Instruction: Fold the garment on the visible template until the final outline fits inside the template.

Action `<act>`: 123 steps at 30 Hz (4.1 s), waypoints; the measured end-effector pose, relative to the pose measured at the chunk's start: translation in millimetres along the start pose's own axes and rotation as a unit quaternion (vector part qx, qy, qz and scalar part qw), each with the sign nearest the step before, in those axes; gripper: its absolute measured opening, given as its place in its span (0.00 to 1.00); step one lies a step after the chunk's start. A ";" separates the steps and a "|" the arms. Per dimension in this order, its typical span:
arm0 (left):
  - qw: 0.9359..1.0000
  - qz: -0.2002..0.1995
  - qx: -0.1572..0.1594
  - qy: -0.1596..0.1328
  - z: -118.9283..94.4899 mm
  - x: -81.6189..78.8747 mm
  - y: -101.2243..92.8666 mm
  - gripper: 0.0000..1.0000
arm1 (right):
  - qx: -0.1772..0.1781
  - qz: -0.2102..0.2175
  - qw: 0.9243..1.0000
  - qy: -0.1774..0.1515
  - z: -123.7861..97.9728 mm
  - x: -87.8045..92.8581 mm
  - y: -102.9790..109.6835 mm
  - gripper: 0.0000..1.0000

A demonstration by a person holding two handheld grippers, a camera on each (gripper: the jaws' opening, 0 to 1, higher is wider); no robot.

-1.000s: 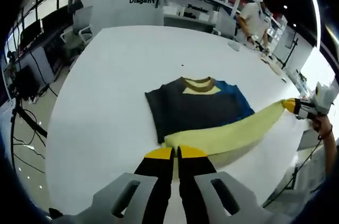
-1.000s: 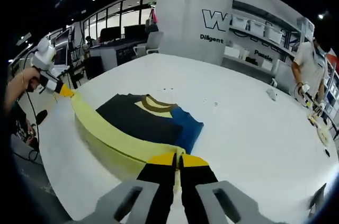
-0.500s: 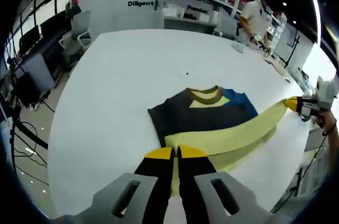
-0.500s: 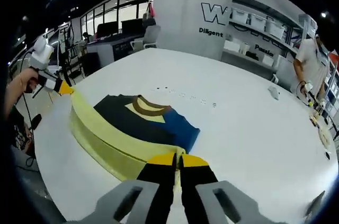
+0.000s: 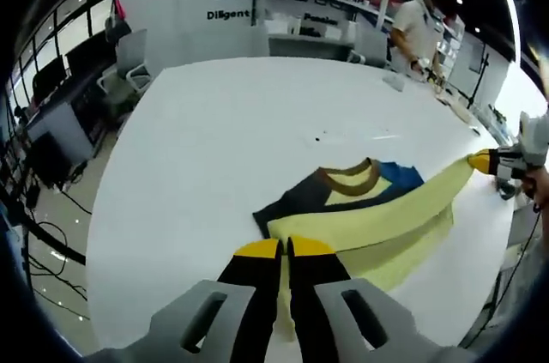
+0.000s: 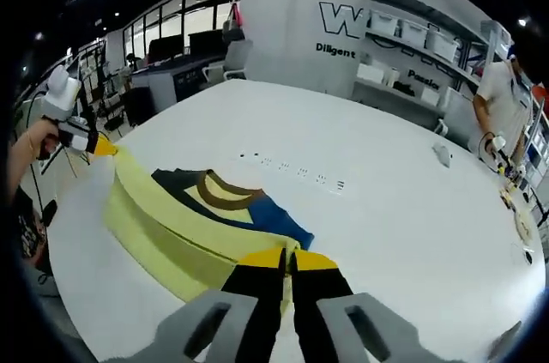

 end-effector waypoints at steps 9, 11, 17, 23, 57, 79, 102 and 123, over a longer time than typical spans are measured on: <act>1.000 0.015 -0.010 0.010 34.2 -9.8 7.3 0.02 | 0.034 0.011 0.998 0.042 23.9 10.6 -8.0 0.00; 1.000 0.015 -0.011 0.012 39.4 -11.4 8.3 0.02 | 0.038 0.014 0.998 0.046 31.3 10.1 -10.1 0.00; 0.999 0.025 -0.024 0.032 66.7 -13.4 17.2 0.02 | 0.045 0.040 0.997 0.056 51.1 11.6 -15.1 0.00; 0.999 0.028 -0.022 0.035 78.5 -16.9 16.6 0.02 | 0.055 0.031 0.996 0.067 60.3 14.0 -20.6 0.00; 0.999 -0.023 -0.033 -0.023 102.6 -34.3 41.6 0.12 | 0.053 0.121 0.991 -0.018 104.0 -4.7 -55.9 0.11; 0.997 0.076 -0.030 0.013 134.4 -3.8 32.4 0.37 | 0.045 0.042 0.998 0.013 145.7 21.3 -55.3 0.37; 1.000 0.002 -0.012 -0.004 85.4 11.9 22.3 0.44 | -0.050 0.113 0.992 -0.006 111.1 31.3 -17.4 0.64; 0.998 0.050 0.035 -0.016 42.6 48.0 -16.7 0.48 | -0.117 0.085 0.989 0.025 57.9 82.6 17.4 0.71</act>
Point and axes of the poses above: the point that each gripper's makers call its tool centre point, and the gripper's own axes: z roughly forward along the fingers, y roughly to its left, x roughly out of its underside, the point moved 1 cm from there along -z, roughly backward along the fingers, and after that the axes turned 8 degrees about z, right-handed, at the moved point
